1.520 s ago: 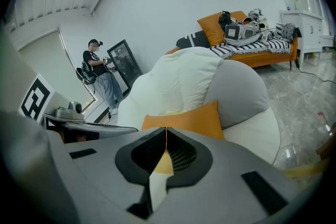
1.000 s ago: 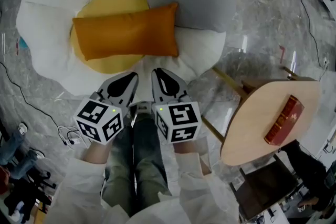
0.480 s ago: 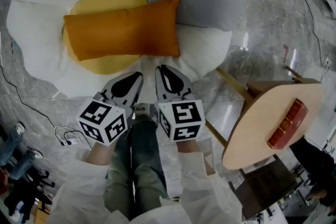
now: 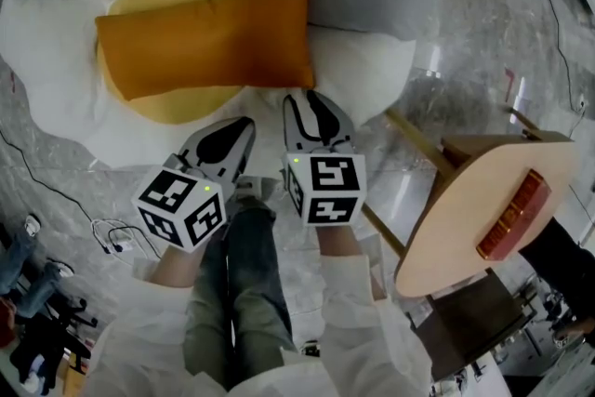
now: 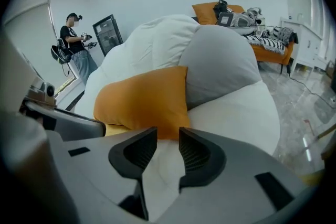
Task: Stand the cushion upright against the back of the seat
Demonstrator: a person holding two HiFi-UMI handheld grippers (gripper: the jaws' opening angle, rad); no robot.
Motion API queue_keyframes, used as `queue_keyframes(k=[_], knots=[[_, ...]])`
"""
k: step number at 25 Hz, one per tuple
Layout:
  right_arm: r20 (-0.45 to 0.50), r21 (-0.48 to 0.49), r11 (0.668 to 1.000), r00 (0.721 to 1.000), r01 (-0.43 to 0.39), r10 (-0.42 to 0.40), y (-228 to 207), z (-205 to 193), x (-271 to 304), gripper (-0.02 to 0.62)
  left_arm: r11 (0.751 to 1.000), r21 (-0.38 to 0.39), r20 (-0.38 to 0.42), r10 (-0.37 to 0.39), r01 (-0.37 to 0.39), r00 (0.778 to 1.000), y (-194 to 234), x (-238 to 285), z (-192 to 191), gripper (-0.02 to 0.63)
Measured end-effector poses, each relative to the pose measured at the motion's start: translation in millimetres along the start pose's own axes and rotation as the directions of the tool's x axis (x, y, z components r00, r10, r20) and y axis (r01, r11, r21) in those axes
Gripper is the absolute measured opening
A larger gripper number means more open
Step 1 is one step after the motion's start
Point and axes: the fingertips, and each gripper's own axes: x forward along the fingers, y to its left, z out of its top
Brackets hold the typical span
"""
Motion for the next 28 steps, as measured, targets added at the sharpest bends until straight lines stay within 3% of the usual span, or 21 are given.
queue_keyframes(k=[6, 11, 14, 19, 24, 28], knots=[[-0.008, -0.103, 0.994, 0.999, 0.045, -0.046, -13, 1, 12, 0.193, 1.0, 0.01, -0.027, -0.024, 0.024, 0.999, -7, 6, -16, 0.009], [-0.074, -0.298, 0.954, 0.996, 0.018, -0.042, -13, -10, 28, 0.255, 0.999, 0.023, -0.03, -0.034, 0.035, 0.999, -5, 9, -16, 0.009], [-0.078, -0.362, 0.932, 0.995, 0.027, -0.06, -15, -10, 34, 0.255, 1.0, 0.01, -0.02, -0.029, 0.029, 0.999, 1, 9, -10, 0.009], [-0.077, -0.361, 0.932, 0.995, 0.035, -0.067, -15, -10, 39, 0.248, 1.0, 0.005, -0.002, -0.01, 0.01, 1.0, 12, 7, 1, 0.009], [-0.117, -0.408, 0.913, 0.991, 0.01, -0.063, -11, -15, 45, 0.208, 1.0, 0.003, 0.016, 0.005, -0.005, 1.0, 19, 1, 11, 0.009], [-0.157, -0.415, 0.909, 0.986, -0.019, -0.051, -10, -15, 46, 0.138, 1.0, 0.011, 0.007, 0.004, -0.004, 1.0, 18, 0, 12, 0.009]])
